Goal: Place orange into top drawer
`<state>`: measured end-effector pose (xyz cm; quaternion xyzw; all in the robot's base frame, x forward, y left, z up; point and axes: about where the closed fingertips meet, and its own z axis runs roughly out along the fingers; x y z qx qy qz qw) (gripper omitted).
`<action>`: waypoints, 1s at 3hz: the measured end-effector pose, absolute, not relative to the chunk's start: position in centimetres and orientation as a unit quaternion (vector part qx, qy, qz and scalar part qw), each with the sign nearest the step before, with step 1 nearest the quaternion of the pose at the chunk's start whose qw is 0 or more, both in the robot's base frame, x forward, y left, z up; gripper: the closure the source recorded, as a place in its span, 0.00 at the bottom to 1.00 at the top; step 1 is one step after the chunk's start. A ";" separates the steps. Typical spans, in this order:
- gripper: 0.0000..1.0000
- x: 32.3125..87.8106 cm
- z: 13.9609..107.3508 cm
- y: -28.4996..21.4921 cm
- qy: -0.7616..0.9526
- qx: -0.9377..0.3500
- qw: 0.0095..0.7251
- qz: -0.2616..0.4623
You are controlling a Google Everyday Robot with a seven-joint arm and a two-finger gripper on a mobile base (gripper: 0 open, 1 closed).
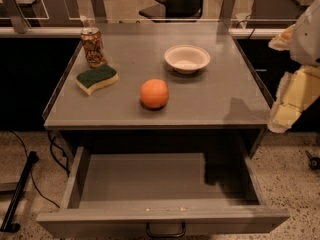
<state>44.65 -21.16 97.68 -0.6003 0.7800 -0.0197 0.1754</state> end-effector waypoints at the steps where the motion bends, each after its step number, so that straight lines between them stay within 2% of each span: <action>1: 0.00 46.0 97.0 -20.1 0.783 -0.589 0.200 0.012; 3: 0.00 49.6 95.4 -16.8 0.780 -0.571 0.251 0.049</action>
Offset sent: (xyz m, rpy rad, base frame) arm 0.0492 0.0364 -0.0213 0.2324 -0.0256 -0.0332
